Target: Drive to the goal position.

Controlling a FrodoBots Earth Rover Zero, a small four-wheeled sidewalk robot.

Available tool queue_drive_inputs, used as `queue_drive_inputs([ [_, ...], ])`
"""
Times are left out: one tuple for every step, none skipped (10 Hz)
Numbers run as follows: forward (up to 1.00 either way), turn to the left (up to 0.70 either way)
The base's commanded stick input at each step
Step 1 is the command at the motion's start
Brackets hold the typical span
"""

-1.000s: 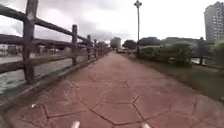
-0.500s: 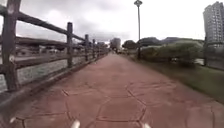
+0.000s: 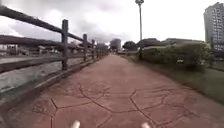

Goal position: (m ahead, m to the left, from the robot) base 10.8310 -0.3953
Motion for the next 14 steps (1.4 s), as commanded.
queue_drive_inputs([
  [0.70,0.00],
  [0.70,0.00],
  [0.70,0.00],
  [0.70,0.00],
  [0.70,0.00],
  [0.70,0.00],
  [0.70,0.00],
  [0.70,0.00],
  [0.70,0.00],
  [0.70,0.00],
  [0.70,0.00],
  [0.70,0.00],
  [0.70,0.00],
  [0.70,0.00],
])
